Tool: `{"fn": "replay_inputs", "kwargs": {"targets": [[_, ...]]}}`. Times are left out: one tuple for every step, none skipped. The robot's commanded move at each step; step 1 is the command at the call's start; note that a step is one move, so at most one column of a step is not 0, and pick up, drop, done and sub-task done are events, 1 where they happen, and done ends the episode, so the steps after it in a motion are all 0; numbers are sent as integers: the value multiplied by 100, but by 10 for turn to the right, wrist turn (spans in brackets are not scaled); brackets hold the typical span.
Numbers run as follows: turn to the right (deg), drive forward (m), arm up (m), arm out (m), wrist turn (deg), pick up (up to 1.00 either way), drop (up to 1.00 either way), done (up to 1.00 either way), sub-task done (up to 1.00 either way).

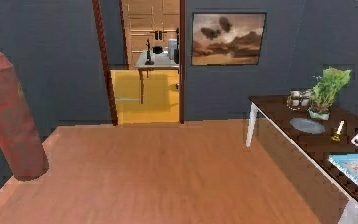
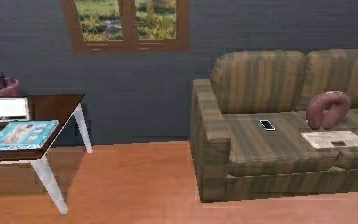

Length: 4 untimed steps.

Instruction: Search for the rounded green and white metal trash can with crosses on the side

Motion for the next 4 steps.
{"fn": "replay_inputs", "kwargs": {"targets": [[0,100,0,0,0,0,0,0,0],[-30,0,0,0,0,0,0,0,0],[0,100,0,0,0,0,0,0,0],[0,85,0,0,0,0,0,0,0]]}}
